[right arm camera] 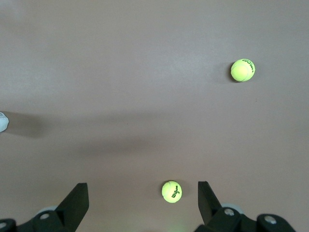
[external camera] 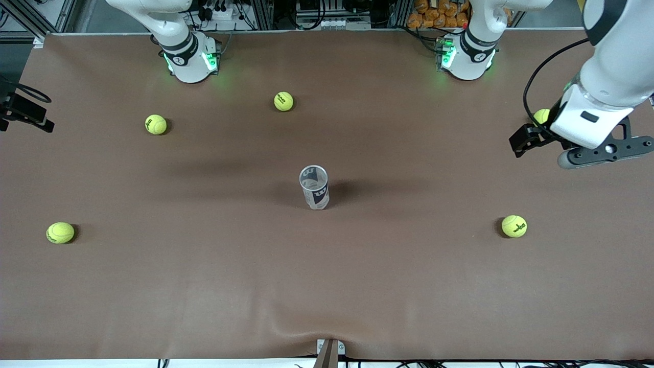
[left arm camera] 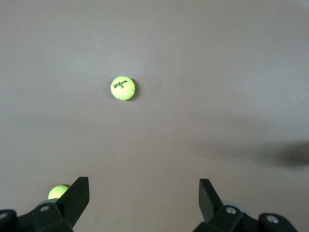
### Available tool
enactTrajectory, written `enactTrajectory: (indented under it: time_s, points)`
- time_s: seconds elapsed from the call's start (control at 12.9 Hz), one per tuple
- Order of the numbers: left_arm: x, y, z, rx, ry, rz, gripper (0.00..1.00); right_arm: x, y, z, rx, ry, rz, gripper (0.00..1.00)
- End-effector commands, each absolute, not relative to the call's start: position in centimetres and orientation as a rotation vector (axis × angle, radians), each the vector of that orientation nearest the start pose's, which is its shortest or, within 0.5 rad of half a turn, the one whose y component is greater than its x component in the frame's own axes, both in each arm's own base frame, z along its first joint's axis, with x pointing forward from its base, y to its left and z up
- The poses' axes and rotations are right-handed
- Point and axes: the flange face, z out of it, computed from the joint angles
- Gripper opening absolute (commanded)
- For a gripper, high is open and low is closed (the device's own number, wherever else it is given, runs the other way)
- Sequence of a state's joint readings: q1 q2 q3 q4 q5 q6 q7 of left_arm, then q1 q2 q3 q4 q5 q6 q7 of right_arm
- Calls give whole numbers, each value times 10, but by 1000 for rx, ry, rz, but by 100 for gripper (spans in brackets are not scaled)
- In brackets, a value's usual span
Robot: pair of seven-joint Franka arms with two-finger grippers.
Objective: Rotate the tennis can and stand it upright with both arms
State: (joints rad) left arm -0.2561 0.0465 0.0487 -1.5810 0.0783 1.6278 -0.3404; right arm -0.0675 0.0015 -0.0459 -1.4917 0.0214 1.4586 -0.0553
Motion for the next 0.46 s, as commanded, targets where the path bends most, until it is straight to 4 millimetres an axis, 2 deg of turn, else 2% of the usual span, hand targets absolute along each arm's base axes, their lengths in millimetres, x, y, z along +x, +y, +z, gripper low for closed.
enactTrajectory:
  time_s: [0.0, 0.39]
  points:
    - [537, -96, 587, -3099, -143, -51, 100, 536, -59, 656, -3128, 87, 42, 100]
    - [527, -78, 601, -3099, -145, -47, 100, 536, -59, 656, -3128, 85, 39, 100]
